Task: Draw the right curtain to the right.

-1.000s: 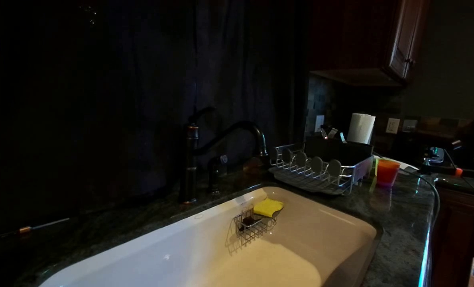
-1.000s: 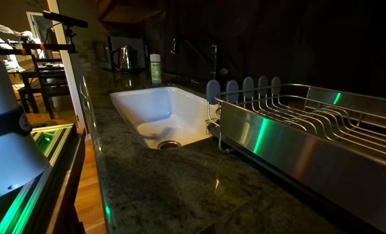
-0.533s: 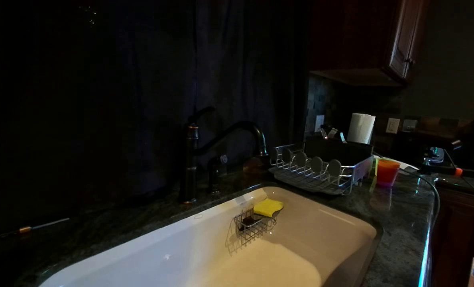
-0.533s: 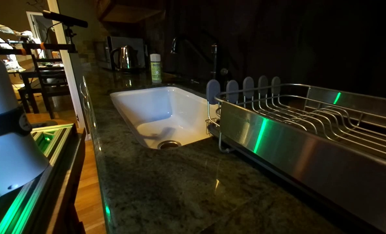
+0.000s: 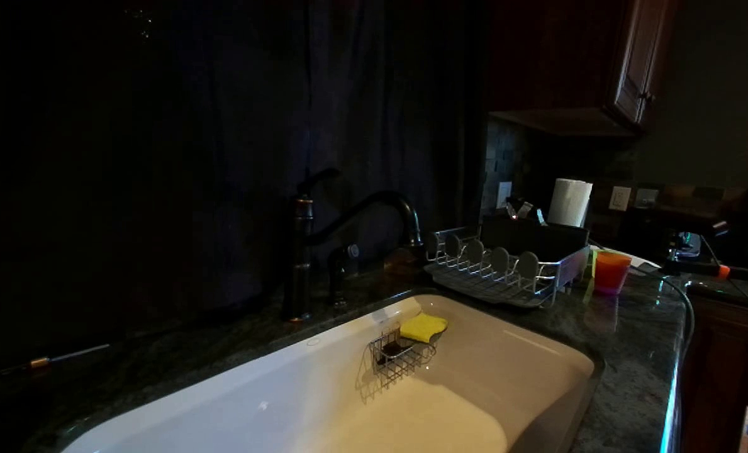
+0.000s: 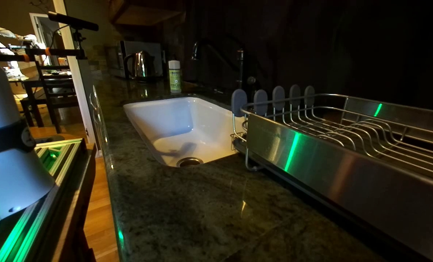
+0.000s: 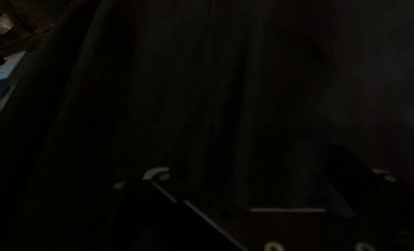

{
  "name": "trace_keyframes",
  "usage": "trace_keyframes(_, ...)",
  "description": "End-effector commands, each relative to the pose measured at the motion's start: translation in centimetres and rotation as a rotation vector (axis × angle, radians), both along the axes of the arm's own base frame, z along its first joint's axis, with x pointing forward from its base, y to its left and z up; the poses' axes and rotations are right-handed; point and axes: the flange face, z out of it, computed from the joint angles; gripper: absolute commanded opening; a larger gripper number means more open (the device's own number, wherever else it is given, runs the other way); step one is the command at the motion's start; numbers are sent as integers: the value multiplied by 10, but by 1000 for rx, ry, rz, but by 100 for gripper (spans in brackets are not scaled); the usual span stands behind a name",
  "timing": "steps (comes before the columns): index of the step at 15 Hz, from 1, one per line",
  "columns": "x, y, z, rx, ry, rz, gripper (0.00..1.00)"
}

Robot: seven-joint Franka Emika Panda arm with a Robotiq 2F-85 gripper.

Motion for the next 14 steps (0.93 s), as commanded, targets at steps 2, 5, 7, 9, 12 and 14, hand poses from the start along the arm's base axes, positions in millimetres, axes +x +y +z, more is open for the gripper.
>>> trace_keyframes(2,19,29,10,8,-24,202,100)
trace_keyframes(5,29,48,8,-8,-27,303,100)
trace_keyframes(7,36,59,5,-6,-39,338,100)
trace_keyframes(9,42,69,1,3,-45,397,100)
trace_keyframes(12,52,83,-6,6,-71,467,100)
trace_keyframes(14,57,89,-11,6,-78,495,100)
